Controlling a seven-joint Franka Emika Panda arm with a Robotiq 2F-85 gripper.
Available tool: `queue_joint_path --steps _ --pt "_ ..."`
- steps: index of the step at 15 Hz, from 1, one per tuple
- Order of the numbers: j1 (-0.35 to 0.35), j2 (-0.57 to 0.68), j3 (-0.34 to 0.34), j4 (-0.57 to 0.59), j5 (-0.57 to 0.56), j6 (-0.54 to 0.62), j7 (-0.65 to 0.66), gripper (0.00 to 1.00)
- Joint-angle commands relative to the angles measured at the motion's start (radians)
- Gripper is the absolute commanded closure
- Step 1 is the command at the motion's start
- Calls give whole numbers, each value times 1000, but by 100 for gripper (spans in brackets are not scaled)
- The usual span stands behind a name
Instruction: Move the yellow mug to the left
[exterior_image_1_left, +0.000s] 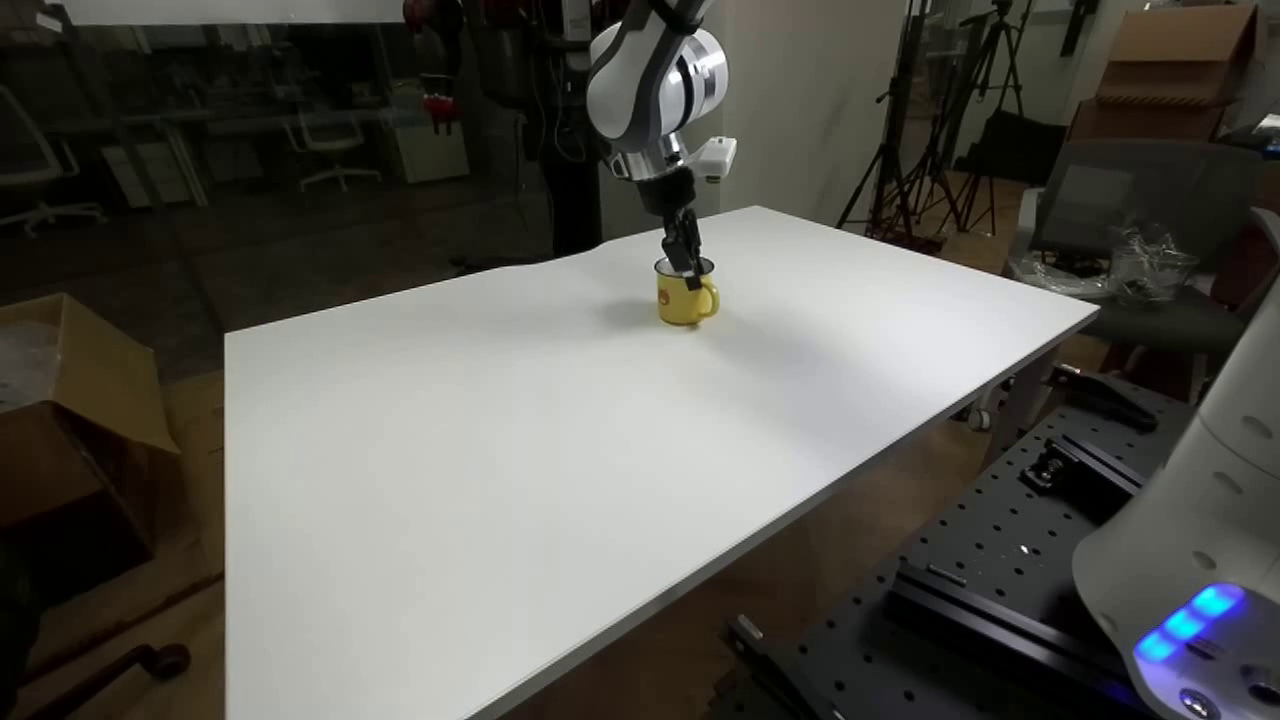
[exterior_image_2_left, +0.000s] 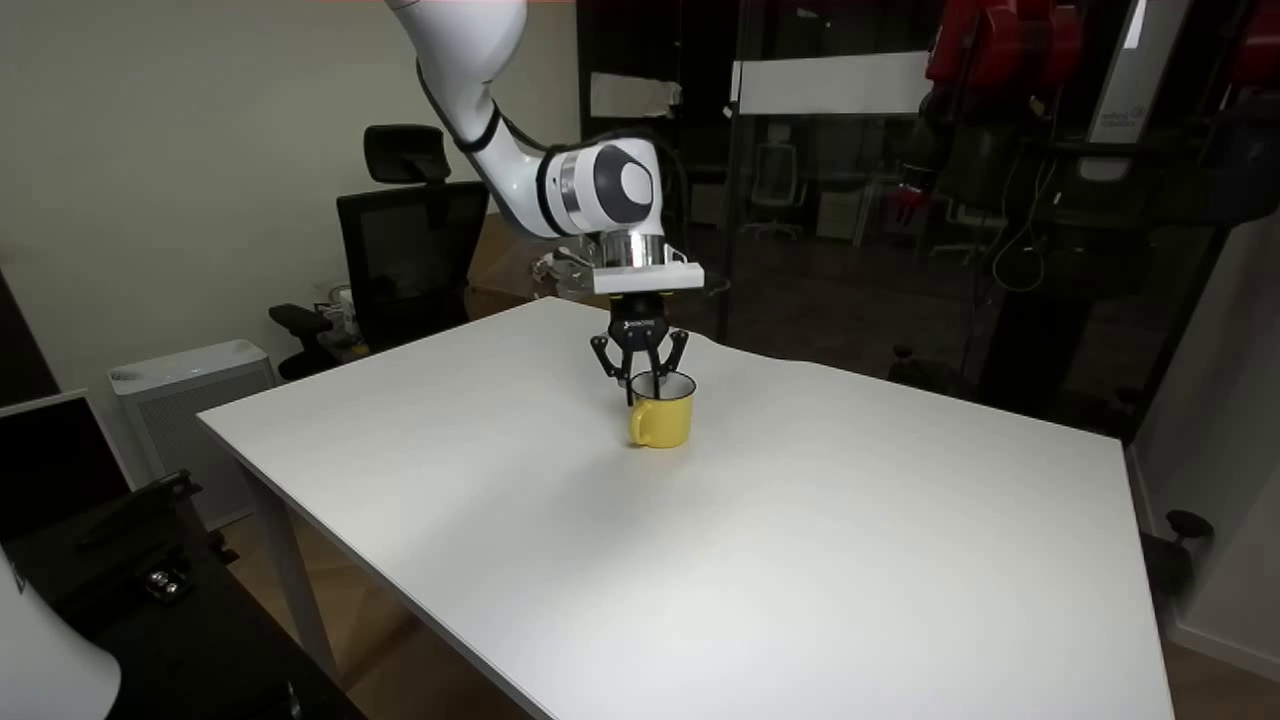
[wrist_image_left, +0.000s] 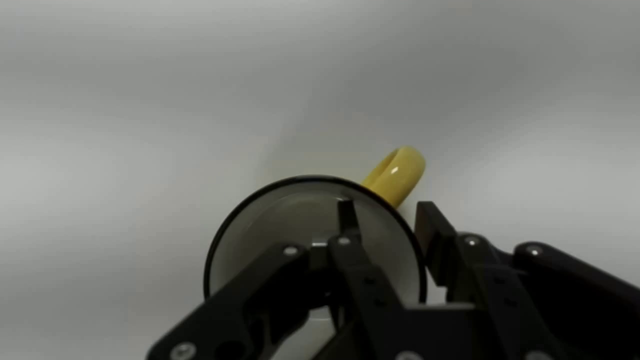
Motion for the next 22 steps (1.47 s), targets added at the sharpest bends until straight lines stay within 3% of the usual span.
queue_joint_path --steps 1,2,11,22 --pt "-9 40 6 73 -13 -49 -30 95" --pt "-10 44 8 82 -7 -58 -35 100" --pt "17 94 52 213 8 -173 -77 97" --pt "177 225 62 415 -131 -326 -172 97"
